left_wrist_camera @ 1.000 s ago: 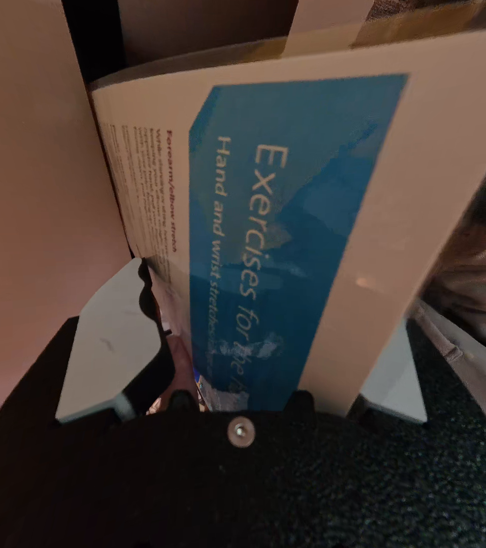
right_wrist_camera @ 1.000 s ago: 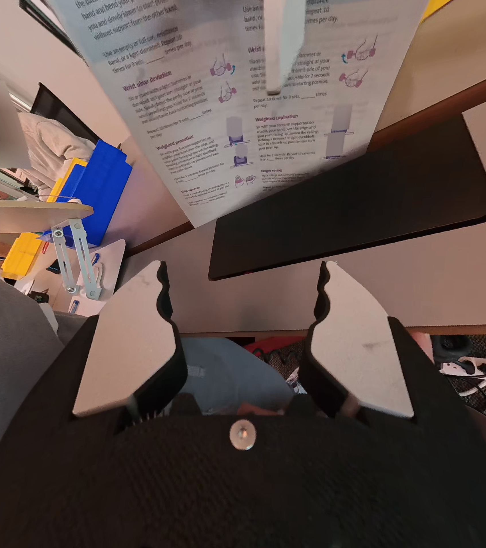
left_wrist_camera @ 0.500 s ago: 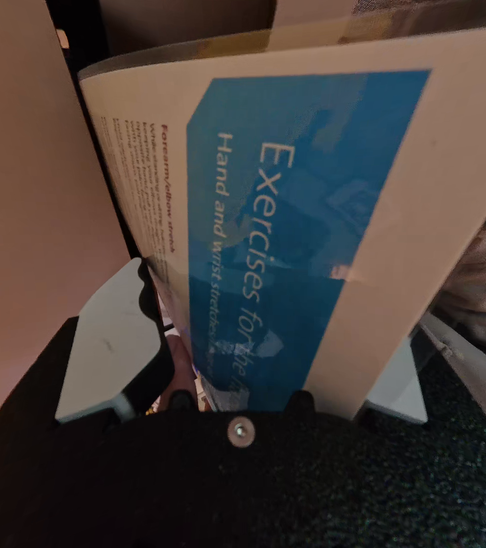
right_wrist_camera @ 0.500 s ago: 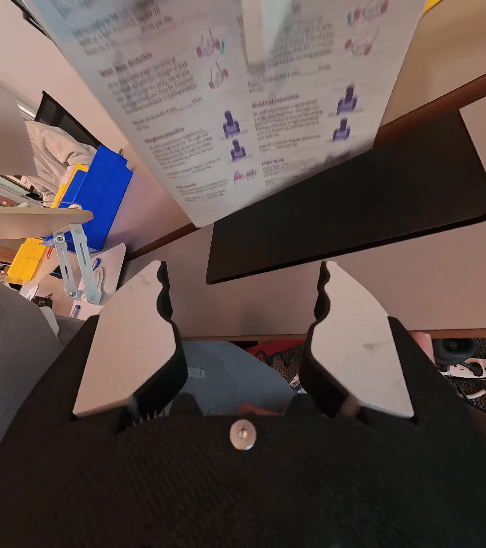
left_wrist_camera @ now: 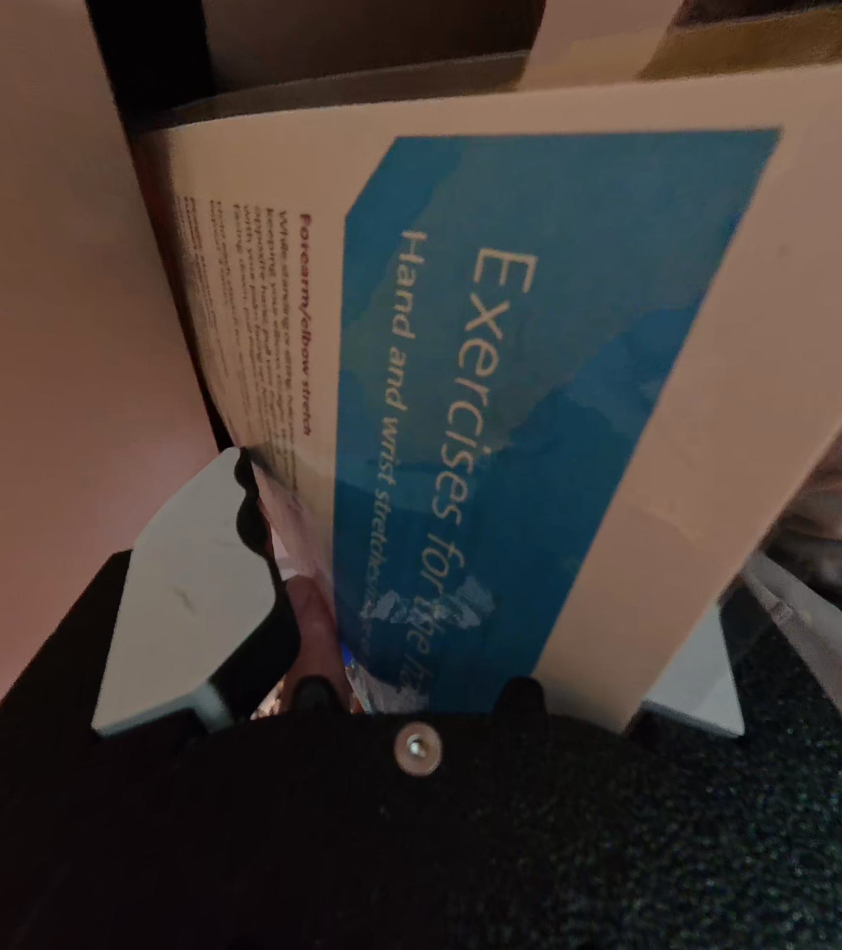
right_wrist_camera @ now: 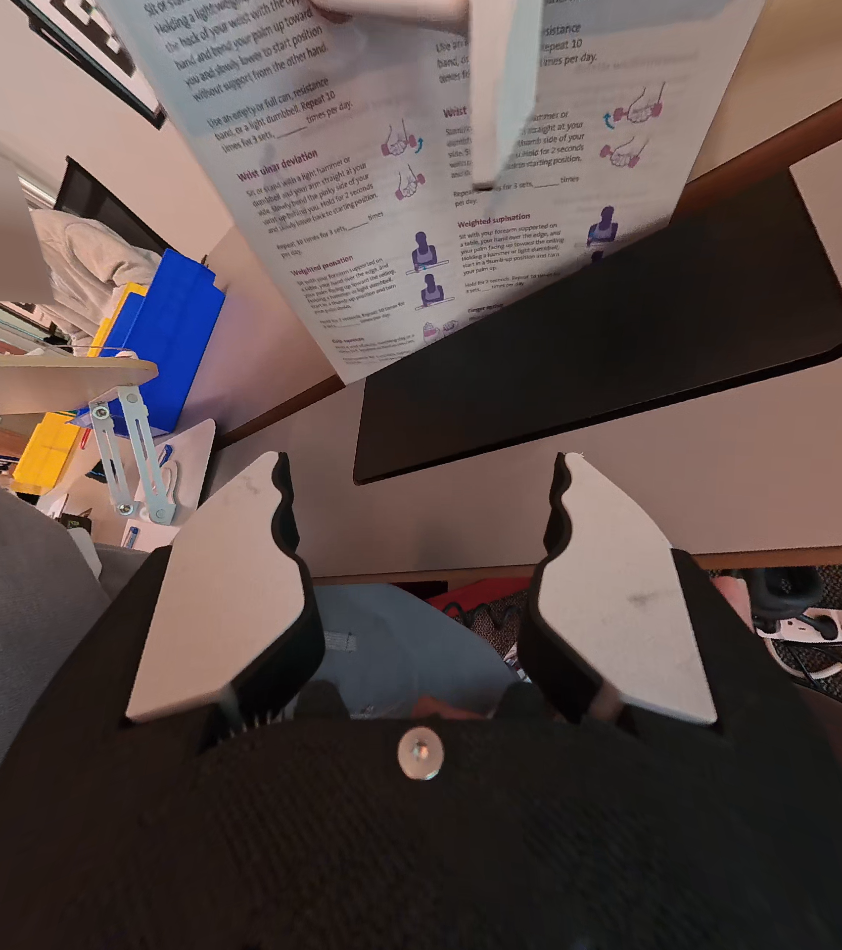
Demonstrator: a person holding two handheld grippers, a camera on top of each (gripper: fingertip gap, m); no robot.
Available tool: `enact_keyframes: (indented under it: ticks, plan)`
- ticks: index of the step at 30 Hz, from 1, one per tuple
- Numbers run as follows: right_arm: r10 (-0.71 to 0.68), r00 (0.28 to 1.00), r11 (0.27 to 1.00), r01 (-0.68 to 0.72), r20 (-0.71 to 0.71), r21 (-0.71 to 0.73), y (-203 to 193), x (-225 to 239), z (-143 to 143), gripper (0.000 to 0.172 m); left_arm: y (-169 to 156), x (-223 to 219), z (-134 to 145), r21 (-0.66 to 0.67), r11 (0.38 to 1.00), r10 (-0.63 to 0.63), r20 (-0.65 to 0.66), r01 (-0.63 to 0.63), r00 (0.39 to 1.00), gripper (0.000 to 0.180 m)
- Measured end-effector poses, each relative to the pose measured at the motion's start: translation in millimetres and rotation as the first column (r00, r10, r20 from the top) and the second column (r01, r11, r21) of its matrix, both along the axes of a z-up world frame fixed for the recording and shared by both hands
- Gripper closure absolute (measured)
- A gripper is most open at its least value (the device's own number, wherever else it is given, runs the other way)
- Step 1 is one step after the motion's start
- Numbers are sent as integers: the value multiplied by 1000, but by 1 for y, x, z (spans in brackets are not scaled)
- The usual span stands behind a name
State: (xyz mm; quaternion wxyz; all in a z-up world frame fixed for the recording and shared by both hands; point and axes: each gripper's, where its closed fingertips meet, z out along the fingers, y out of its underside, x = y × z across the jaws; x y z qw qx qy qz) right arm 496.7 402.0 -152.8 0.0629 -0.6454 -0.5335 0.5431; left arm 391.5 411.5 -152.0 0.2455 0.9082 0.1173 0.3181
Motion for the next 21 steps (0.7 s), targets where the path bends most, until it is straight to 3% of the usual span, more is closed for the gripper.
enact_keyframes:
  ticks: [1, 12, 16, 17, 19, 21]
  plan:
    - [-2, 1000, 1000, 2, 0, 0, 0, 0, 0, 76, -1, 2, 2, -6, 1000, -12, 12, 12, 1000, 62]
    - [-5, 1000, 1000, 5, -3, -8, -1, -5, -1, 76, 10, 3, -2, 17, 999, -41, -16, 41, 999, 63]
    - [-9, 1000, 1000, 9, -1, -8, 2, -3, -1, 76, 63, -20, -2, 274, 962, 26, -165, 20, 986, 73]
    - [-13, 1000, 1000, 13, -2, -12, 3, -2, -1, 76, 73, -19, 6, 321, 947, 63, -144, -14, 988, 76]
    - [-16, 1000, 1000, 16, 0, -13, 4, 1, -3, 76, 79, -10, 23, 332, 939, 111, -45, -90, 993, 77]
    - [-16, 1000, 1000, 16, 3, -13, 3, 0, -3, 76, 68, -13, 28, 280, 957, 91, -50, -73, 995, 75]
